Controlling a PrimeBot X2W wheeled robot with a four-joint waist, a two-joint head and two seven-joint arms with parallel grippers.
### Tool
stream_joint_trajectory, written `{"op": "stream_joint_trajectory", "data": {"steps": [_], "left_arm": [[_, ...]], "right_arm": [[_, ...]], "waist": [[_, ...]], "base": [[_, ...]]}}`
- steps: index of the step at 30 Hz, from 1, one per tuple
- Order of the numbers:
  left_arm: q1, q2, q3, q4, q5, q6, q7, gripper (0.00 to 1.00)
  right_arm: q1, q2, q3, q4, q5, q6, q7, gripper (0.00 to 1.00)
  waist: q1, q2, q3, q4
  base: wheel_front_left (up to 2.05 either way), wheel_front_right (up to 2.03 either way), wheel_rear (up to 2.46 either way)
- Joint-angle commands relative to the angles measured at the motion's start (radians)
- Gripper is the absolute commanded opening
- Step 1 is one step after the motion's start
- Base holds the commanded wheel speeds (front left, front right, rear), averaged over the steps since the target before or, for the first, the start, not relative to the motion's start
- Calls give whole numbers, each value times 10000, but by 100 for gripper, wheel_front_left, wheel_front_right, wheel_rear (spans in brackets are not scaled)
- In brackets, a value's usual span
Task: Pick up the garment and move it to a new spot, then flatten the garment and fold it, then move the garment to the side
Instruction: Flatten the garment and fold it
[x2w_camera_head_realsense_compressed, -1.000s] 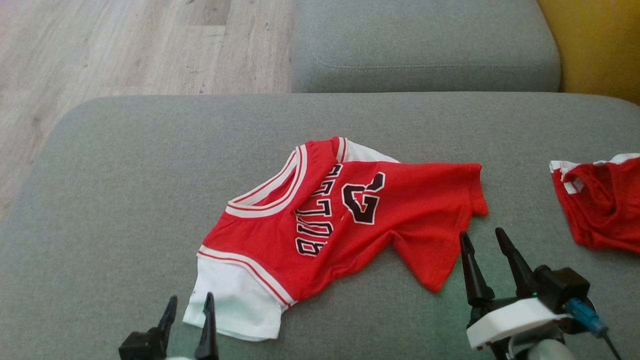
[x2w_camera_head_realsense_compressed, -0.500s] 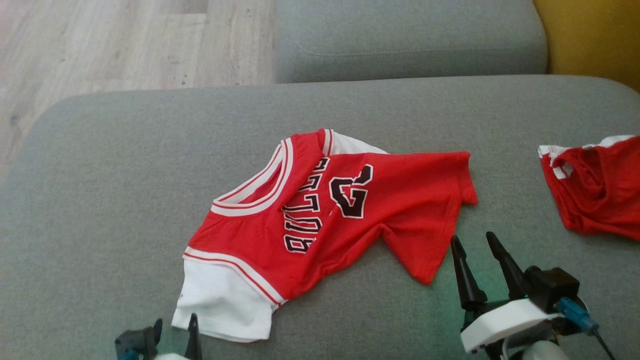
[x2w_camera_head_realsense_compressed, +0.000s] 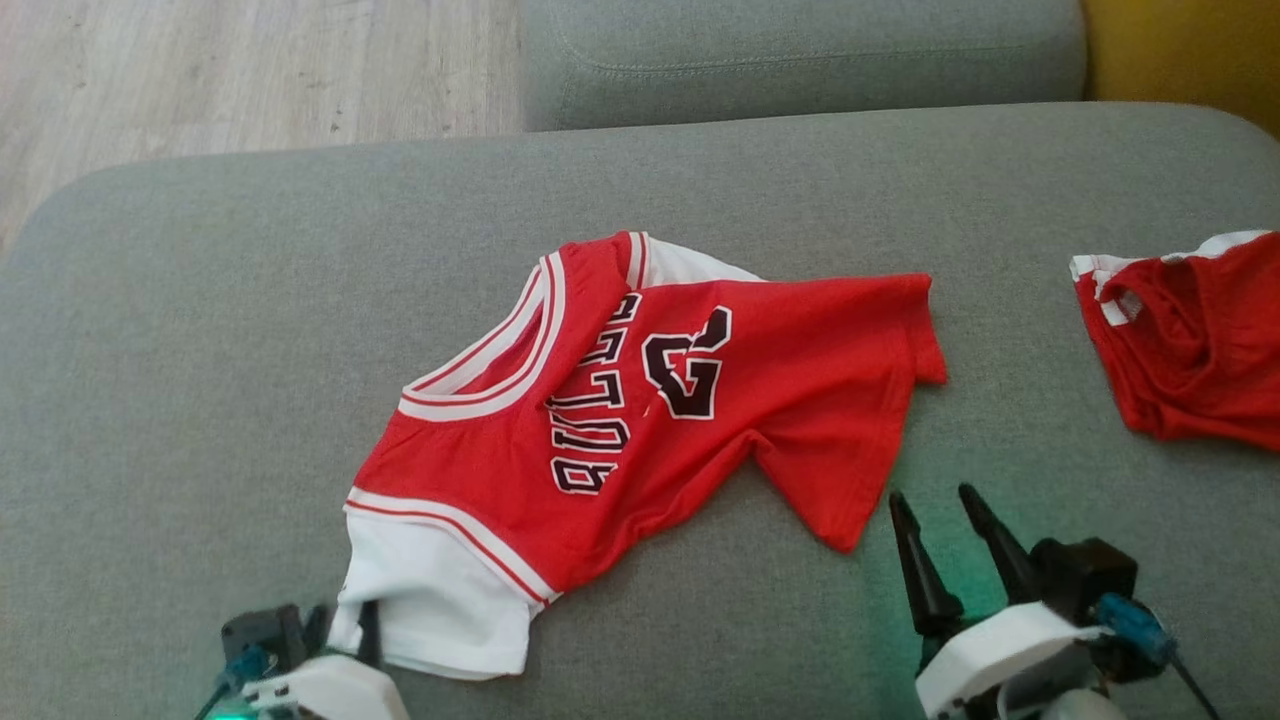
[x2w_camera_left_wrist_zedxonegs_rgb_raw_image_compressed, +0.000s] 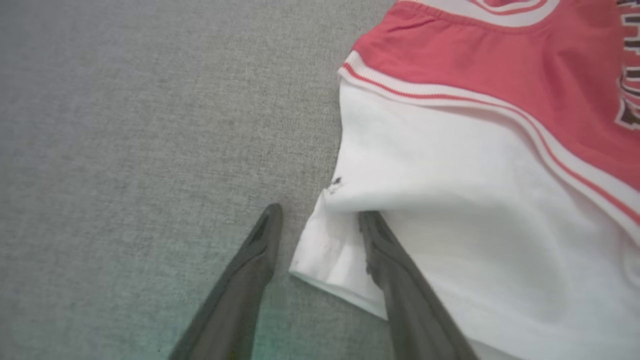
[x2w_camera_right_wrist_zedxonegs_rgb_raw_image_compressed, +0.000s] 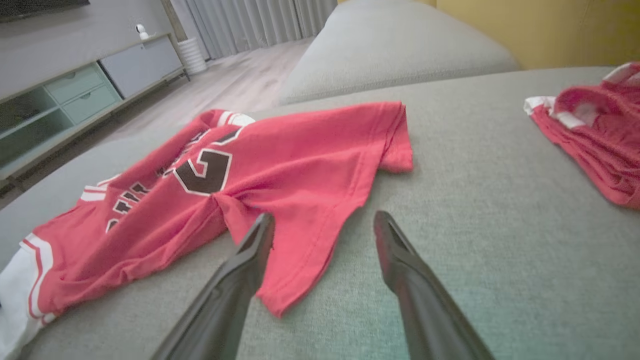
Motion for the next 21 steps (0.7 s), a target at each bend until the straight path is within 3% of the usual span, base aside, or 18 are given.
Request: {"op": "stream_joint_trajectory", "data": {"steps": [1,2,8,21], "left_arm": [[-247,2,264,-48,-109,-99,188,16],[-223,-10,235,-106,-120,-124,203,0],[-50,44,111,-722,-55,-159,89,0],[286,381,-27,-2681,290,190,-79,0]], "right_arm": [[-111,-28,143,-117,-30,37,162,100],[-85,-28,128,-4,-8,37,294,100],[-275,-28,297,715,86,37,549,100],[-1416,-28,1056,2660,470,37,669,100]], "waist": [[0,-1,5,15],[0,-1,8,28],[0,-1,44,245],[0,-1,88,962]], "base": [[0,0,0],[0,0,0],[0,0,0],[0,0,0]]}}
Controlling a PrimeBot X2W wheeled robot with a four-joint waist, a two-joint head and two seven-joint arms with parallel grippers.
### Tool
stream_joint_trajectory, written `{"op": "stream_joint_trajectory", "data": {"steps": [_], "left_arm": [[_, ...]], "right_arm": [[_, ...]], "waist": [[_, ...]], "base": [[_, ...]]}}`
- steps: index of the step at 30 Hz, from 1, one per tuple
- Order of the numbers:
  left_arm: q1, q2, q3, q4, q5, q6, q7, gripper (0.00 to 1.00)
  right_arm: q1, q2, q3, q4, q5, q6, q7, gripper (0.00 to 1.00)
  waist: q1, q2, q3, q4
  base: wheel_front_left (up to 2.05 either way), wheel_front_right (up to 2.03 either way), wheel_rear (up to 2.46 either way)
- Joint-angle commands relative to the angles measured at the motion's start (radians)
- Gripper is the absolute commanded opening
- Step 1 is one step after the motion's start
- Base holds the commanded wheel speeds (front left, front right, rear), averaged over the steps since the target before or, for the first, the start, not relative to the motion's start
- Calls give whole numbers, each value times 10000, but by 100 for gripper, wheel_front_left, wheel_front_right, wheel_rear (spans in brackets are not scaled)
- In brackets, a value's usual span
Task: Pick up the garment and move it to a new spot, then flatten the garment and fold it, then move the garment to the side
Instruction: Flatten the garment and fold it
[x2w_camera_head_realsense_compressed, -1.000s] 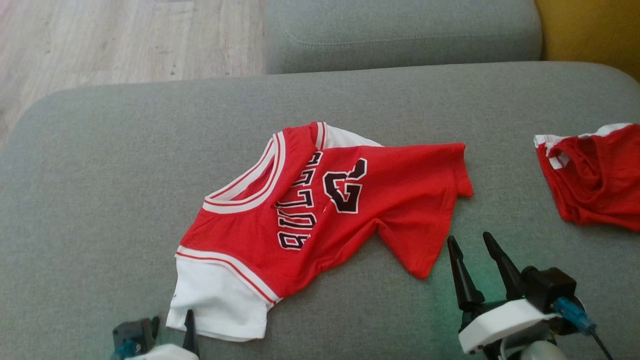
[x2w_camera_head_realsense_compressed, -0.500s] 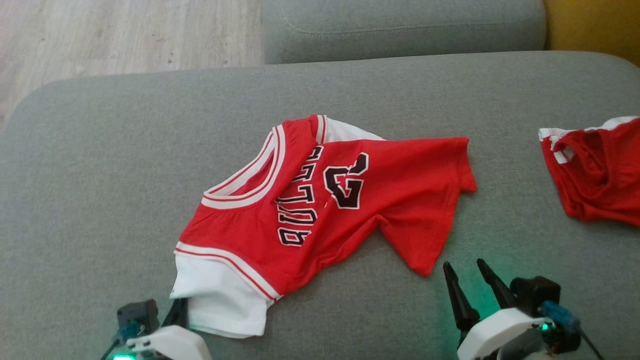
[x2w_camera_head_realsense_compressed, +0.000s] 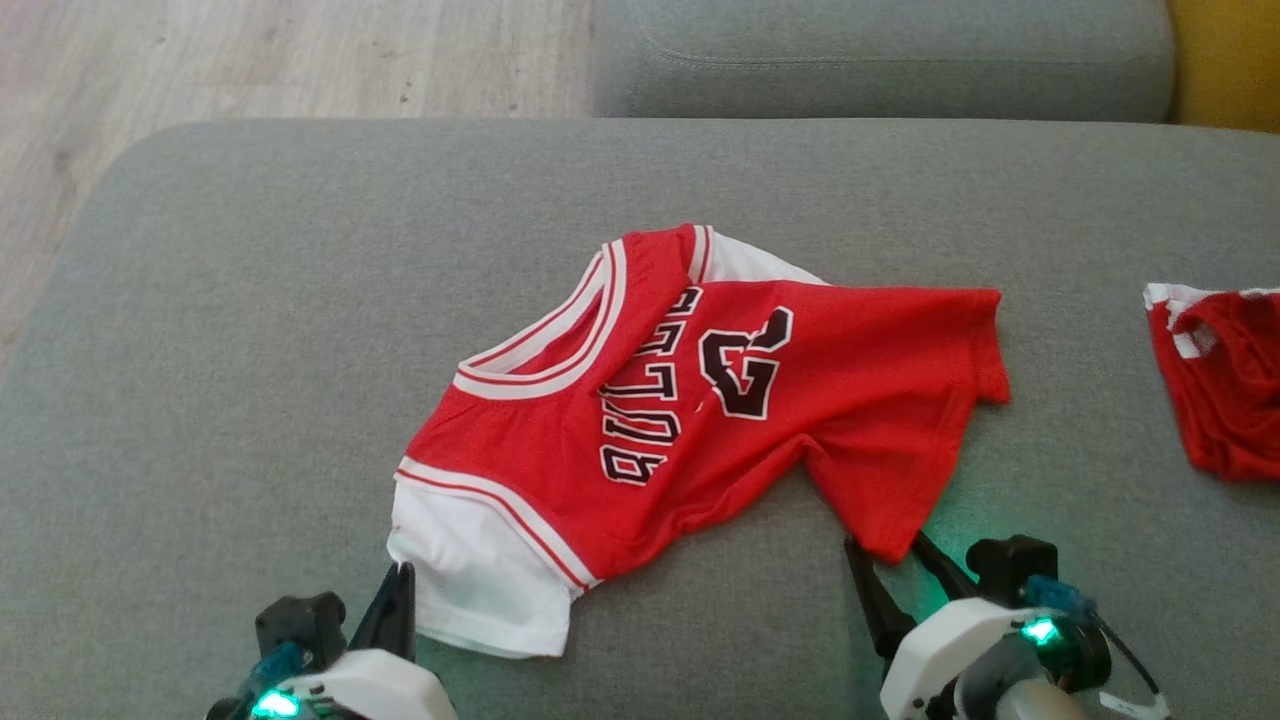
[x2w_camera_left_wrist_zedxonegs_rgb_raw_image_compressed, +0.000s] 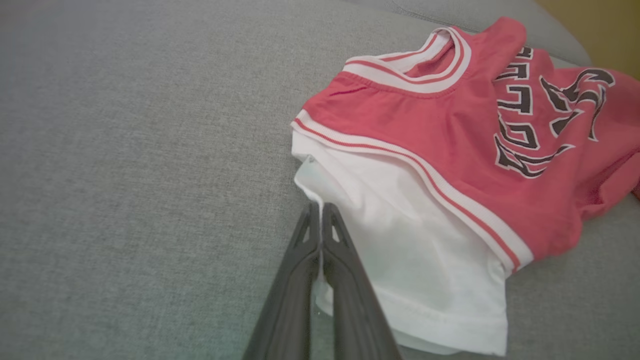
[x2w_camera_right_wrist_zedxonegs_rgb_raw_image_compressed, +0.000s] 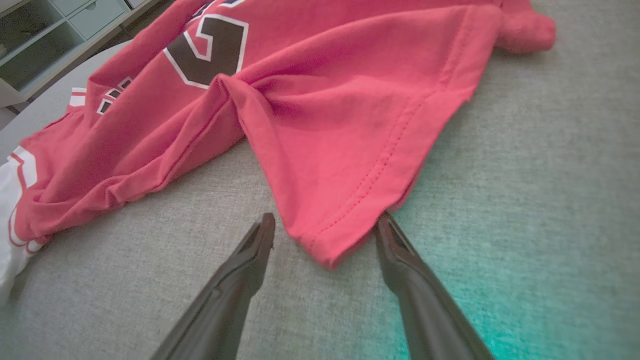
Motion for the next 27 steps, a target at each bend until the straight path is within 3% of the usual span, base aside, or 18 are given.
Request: {"op": "stream_joint_trajectory", "data": {"steps": [1,2,8,9,10,19,27], "left_arm": [[-230,260,329,-455,99,109,-132,0],[-214,280,323,-571,119,144,-126,0],[-132,370,278,-1107,172,263,-70,0],[-118,383,273,-1176,174,268,-72,0],[-110,397,272,-1236,173,269,-79,0],[-116,415,449,-1950,10,198,-365,0],[-464,511,780,-3290,-146,67,-634,0]], "right_arm": [[-412,-30,302,-17,125,37,20,100],[-499,-30,342,122,192,37,-3,98],[-999,-30,451,953,349,37,-176,18],[-1075,-30,461,1066,362,37,-213,6],[-1154,-30,442,1163,341,37,-285,0],[-1655,-30,-191,909,323,37,-1450,0],[-1618,-30,-1266,-1361,-415,37,-1609,0]], "waist": [[-1,0,-1,104],[-1,0,-1,138],[-1,0,3,222],[-1,0,4,217],[-1,0,7,206],[-1,0,-110,-11],[-1,0,-603,-356]], "base": [[0,0,0],[0,0,0],[0,0,0],[0,0,0],[0,0,0],[0,0,0],[0,0,0]]}}
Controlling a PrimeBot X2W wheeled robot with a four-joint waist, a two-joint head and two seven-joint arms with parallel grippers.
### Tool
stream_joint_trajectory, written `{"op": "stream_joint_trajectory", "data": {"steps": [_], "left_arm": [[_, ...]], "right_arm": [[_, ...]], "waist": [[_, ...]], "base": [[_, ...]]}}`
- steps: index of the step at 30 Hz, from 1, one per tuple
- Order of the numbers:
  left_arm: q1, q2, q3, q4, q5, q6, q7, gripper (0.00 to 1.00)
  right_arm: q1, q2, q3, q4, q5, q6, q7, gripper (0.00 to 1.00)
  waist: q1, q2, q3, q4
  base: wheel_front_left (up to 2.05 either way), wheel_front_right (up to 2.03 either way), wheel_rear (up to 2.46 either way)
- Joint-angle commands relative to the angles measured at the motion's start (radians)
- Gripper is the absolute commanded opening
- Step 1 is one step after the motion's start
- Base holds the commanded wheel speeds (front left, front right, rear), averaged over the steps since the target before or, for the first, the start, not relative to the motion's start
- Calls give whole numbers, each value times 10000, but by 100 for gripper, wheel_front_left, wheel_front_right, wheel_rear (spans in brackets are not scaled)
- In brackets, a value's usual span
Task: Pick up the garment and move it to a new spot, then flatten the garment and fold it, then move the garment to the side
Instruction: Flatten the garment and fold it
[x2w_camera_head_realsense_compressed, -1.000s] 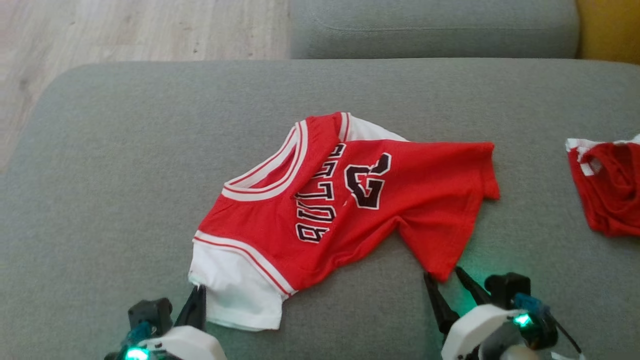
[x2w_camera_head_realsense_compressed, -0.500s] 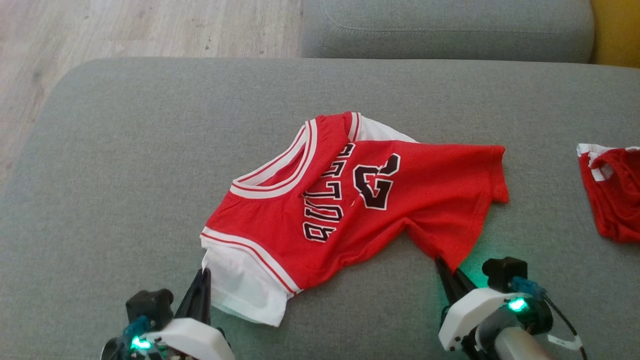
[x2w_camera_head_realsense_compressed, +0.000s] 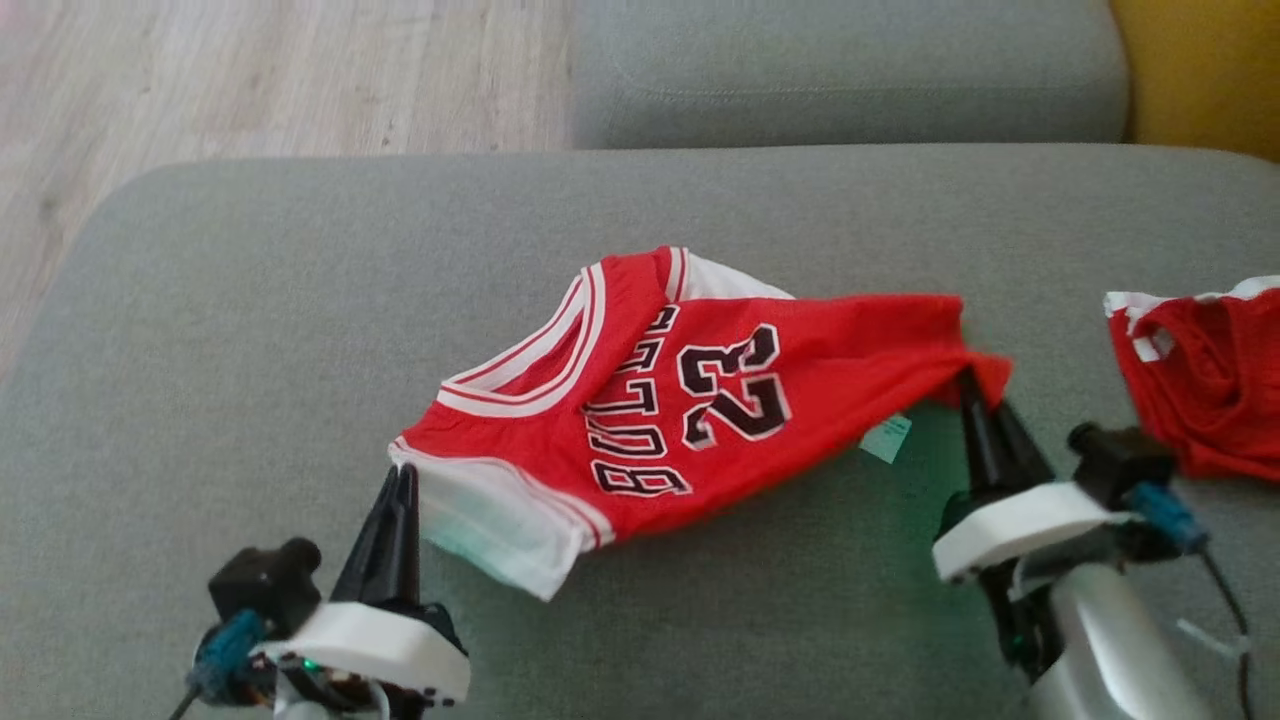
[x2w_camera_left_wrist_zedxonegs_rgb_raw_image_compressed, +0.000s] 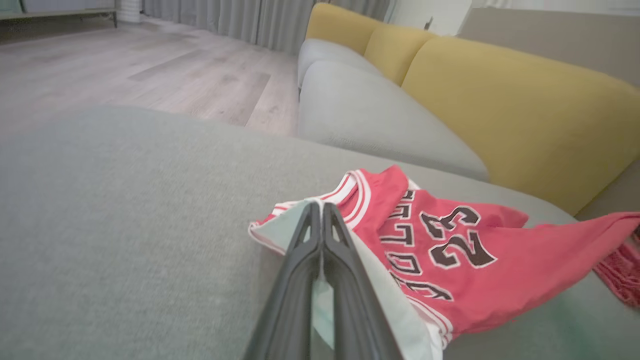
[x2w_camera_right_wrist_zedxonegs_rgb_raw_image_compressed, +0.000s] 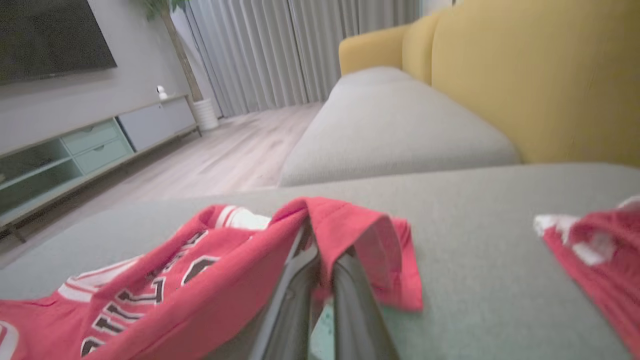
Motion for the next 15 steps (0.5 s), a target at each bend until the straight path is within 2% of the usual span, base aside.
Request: {"op": "stream_joint_trajectory", "data": {"steps": [1,8,9,11,15], "left_arm": [[-584,264,507,-584,14,4,-150,0],[-1031,631,795,-2040,179,70,-92,0],[-1031,631,795,-2040,179,70,-92,0],[-1162,753,873,-2503,260,104,-53,0],[-1536,1154,1028,-3514,595,214,183,0]], "right_arm": [[-190,-24,45,-790,-162,37,68,0],[221,-24,-640,-3655,-507,37,804,0],[221,-24,-640,-3655,-507,37,804,0],[302,-24,-849,-4475,-547,37,1011,0],[369,-24,-1205,-6021,-663,37,1478,0]], "waist": [[0,0,-174,-116],[0,0,-437,-389],[0,0,-437,-389],[0,0,-487,-460],[0,0,-563,-577]], "base": [[0,0,0],[0,0,0],[0,0,0],[0,0,0],[0,0,0]]}}
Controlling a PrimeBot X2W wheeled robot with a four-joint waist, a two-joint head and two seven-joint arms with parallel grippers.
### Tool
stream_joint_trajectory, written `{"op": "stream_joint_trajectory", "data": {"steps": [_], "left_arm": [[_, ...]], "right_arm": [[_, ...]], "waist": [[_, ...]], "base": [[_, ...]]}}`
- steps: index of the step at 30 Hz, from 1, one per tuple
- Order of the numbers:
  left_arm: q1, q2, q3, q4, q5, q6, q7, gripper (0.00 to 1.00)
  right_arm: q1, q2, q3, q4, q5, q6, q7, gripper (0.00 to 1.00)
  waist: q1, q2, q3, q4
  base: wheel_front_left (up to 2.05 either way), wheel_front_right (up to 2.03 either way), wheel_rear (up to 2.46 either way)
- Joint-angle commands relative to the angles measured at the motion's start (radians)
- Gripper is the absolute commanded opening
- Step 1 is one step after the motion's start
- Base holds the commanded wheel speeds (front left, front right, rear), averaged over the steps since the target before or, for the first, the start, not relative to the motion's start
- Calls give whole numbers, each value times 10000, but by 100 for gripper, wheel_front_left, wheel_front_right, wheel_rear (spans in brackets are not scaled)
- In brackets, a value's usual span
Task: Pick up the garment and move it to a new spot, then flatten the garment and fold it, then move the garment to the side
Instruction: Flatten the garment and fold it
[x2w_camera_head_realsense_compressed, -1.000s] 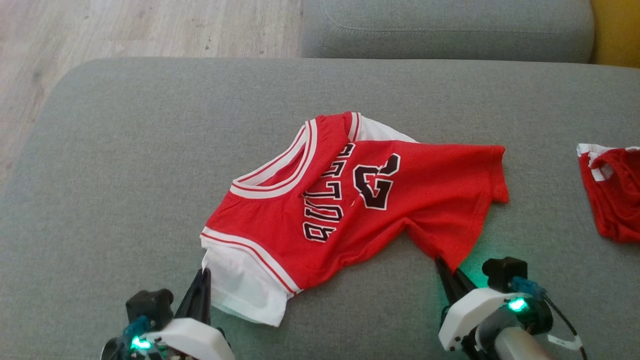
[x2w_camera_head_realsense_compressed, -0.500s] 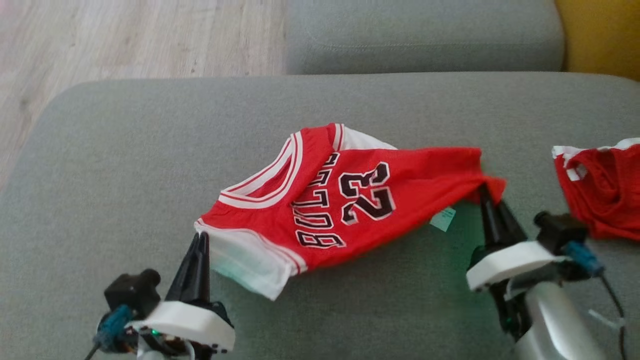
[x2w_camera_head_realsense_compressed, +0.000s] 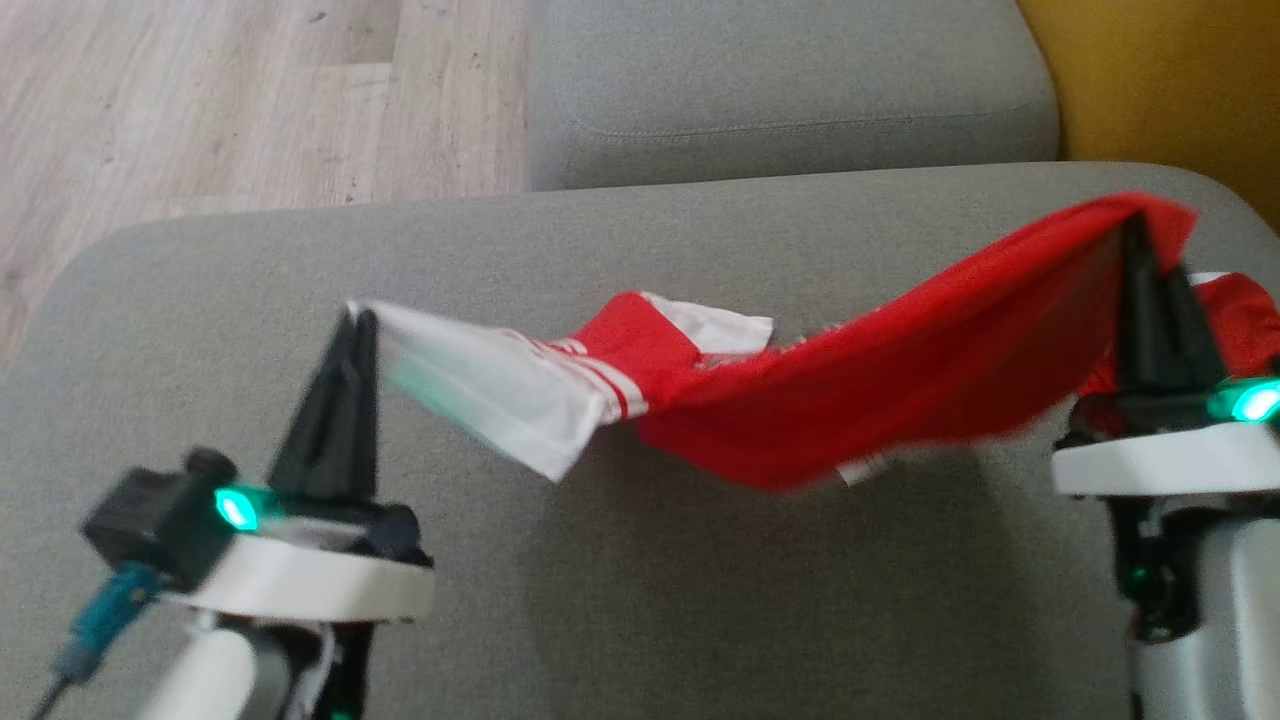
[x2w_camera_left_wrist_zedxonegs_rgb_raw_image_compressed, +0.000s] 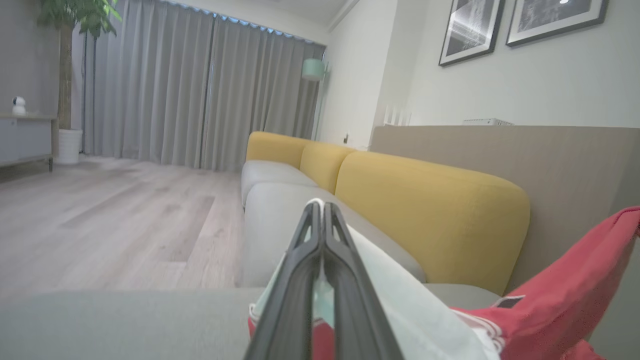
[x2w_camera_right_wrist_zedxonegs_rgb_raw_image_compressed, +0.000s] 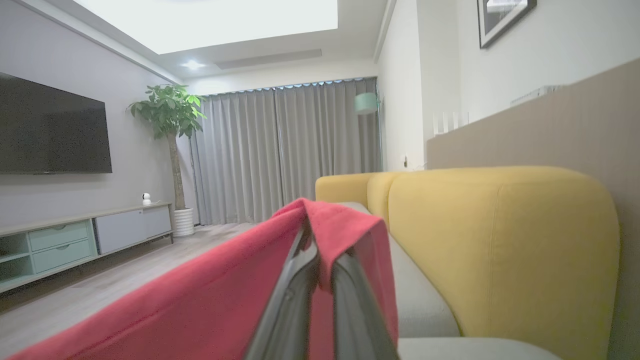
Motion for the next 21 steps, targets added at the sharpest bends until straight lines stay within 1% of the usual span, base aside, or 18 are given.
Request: {"op": "stream_joint_trajectory", "data": {"steps": [1,6,9,12,15,17,19,21], "left_arm": [[-867,428,659,-686,198,125,128,0],[-1875,1126,1032,-1825,609,129,758,0],[-2699,1416,1179,-2255,663,-4,1235,0],[-3574,1649,1242,-2297,749,-192,1643,0],[-4417,1652,1220,-1972,698,-402,1888,0],[-4960,1613,1175,-1622,597,-570,2053,0],[-5629,1575,1190,-1174,490,-805,2114,0],[-6392,1626,1191,-494,465,-1085,2227,0]], "right_arm": [[-275,-30,113,-857,-184,37,210,0],[-429,-30,-220,-2465,-511,37,964,0],[-562,-30,-362,-3176,-697,37,1393,0],[-729,-30,-429,-3608,-772,37,1761,0],[-942,-30,-410,-3711,-815,37,2084,0],[-1209,-30,-345,-3597,-656,37,2311,0],[-1655,-30,-281,-3237,-508,37,2549,0],[-2337,-31,-247,-2587,-377,37,2750,0]], "waist": [[1,0,-30,-53],[1,0,-39,-138],[1,0,17,-152],[1,0,165,-169],[1,0,418,-200],[1,0,781,-238],[1,0,1266,-291],[1,0,1817,-357]], "base": [[0,0,0],[0,0,0],[0,0,0],[0,0,0],[0,0,0],[0,0,0],[0,0,0],[0,0,0]]}}
